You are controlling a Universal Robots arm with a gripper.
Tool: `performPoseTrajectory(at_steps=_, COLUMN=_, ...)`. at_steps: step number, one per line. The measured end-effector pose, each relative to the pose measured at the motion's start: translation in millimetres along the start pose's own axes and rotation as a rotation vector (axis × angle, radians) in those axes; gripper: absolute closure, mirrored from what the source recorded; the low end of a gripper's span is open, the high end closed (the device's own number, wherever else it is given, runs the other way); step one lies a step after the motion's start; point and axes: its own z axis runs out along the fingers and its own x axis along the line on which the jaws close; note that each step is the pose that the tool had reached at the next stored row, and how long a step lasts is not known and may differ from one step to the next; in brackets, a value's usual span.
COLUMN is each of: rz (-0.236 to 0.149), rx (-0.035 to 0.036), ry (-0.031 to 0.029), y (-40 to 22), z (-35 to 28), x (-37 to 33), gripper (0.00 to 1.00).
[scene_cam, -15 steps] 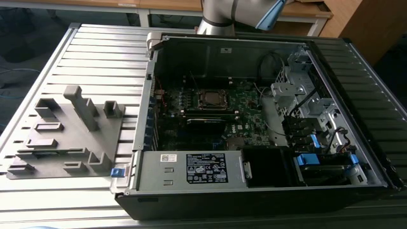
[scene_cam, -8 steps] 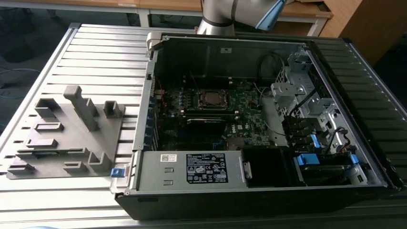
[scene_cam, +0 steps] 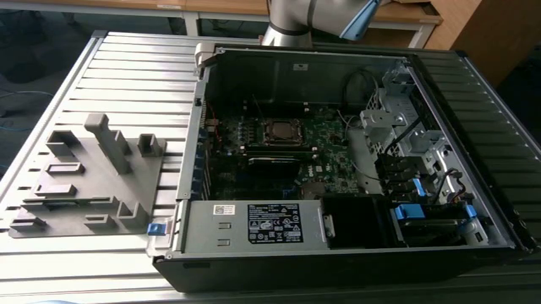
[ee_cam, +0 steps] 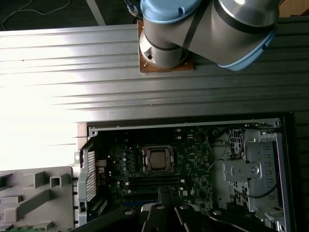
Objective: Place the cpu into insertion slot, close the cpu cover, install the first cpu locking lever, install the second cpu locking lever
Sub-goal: 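Install the first cpu locking lever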
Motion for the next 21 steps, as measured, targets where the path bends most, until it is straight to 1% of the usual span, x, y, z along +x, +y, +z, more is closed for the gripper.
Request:
performPoseTrajectory(at_steps=2, rz=0.000, rx=-0.0002, ry=-0.0001, y=0.0, z=0.5, x=0.0, gripper=0.89)
performPoseTrajectory(at_steps=8, rz=0.000, rx=-0.0003, ry=-0.0001, y=-1.3, z=11.3, x=0.2, gripper=0.89)
performPoseTrajectory(at_steps=19, rz=0.000, rx=-0.0001, ry=0.0000, y=-1.2, z=11.4, x=0.2, gripper=0.89)
performPoseTrajectory(at_steps=21, rz=0.000, rx=0.0003, ry=0.0001, y=-1.2, z=12.8, x=0.1, gripper=0.89)
